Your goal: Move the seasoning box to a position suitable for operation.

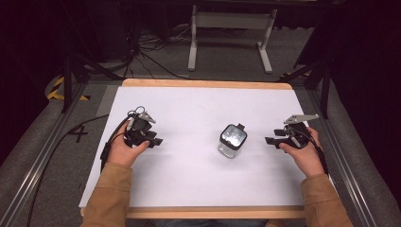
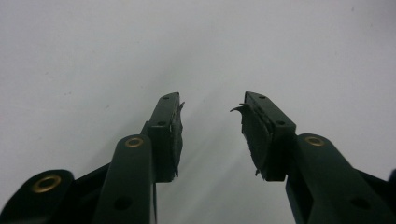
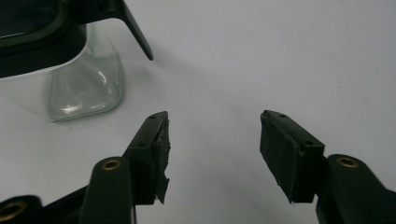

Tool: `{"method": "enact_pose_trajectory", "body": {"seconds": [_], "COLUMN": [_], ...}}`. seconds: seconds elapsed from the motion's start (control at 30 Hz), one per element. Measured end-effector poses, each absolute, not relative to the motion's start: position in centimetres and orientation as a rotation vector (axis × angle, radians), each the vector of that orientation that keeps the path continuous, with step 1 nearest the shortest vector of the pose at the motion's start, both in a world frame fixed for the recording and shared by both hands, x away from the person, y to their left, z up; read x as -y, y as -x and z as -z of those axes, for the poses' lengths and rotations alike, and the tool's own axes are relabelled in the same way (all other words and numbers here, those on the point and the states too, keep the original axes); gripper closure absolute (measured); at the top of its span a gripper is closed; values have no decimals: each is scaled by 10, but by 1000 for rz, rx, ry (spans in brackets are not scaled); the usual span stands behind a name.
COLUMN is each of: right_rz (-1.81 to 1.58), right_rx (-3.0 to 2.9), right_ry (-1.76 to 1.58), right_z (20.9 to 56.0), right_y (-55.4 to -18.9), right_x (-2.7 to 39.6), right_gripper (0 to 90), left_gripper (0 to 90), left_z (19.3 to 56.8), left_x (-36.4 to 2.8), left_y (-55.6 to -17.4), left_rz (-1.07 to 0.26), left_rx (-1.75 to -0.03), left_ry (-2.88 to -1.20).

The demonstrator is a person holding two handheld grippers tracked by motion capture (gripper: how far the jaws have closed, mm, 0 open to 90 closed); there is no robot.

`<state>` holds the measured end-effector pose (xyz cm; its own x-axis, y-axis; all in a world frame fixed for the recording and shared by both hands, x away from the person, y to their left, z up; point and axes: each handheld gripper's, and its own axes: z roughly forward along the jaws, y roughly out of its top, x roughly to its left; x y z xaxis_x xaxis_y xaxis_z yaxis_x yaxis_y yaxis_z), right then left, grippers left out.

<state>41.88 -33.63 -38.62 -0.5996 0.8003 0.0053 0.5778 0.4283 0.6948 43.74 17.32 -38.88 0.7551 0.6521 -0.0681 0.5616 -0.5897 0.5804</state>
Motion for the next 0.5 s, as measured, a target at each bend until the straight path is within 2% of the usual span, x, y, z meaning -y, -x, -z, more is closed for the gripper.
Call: {"method": "enact_pose_trajectory", "body": {"seconds": [0.2,0.33,0.5], "right_rz": [-966,-987,-1063], "right_rx": [-2369,-2372,-2426], "right_ry": [-1145,-1100,-1030], "right_z": [385,384,379], "right_y": [-414,-406,-395], "right_x": [327,320,302], "right_gripper": [366,358,338], "left_gripper": [555,546,561], "left_z": [386,383,381], "left_x": [-176,-175,-175], "left_y": [-432,-429,-427], "left_rz": [-181,-194,-135], "left_rx": [-939,-913,-910], "left_ry": [-2252,-2250,-2235]}}
